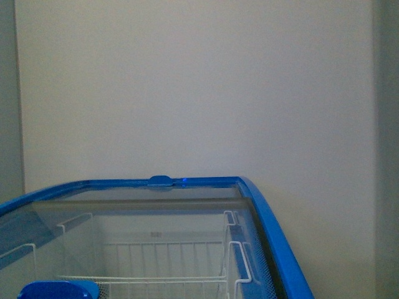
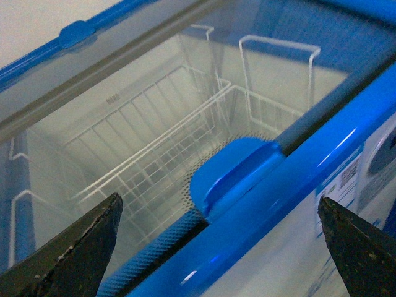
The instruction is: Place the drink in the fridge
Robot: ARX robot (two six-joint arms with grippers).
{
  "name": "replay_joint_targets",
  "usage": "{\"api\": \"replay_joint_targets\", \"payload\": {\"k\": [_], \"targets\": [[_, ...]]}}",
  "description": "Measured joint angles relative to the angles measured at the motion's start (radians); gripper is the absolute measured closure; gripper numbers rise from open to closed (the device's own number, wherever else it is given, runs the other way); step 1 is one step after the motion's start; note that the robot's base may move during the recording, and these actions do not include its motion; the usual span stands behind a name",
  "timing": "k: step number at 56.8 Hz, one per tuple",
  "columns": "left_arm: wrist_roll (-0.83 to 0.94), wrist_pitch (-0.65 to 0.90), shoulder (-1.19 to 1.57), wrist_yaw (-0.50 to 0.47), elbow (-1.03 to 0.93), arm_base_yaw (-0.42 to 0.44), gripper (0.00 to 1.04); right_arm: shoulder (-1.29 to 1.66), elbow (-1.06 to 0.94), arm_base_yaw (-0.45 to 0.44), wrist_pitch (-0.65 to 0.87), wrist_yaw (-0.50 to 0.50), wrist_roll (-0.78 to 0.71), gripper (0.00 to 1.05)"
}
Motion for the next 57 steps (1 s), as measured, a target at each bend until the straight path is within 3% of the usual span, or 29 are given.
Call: {"api": "replay_joint_targets", "payload": {"k": [8, 19, 40, 57], "targets": [[0.386, -0.164, 0.172, 0.012, 0.192, -0.021, 0.08, 0.0, 0.0, 0.0, 0.0, 0.0, 0.0, 0.65], [0.611, -0.386, 0.312, -0.009, 0.36, -0.056, 0.08, 0.0, 0.0, 0.0, 0.0, 0.0, 0.0, 0.65], [0.624, -0.396, 0.505, -0.037, 0.545, -0.129, 0.08, 0.0, 0.0, 0.0, 0.0, 0.0, 0.0, 0.65], [0.533, -0.272, 0.716, -0.074, 0.813, -0.192, 0.08, 0.0, 0.0, 0.0, 0.0, 0.0, 0.0, 0.65]]}}
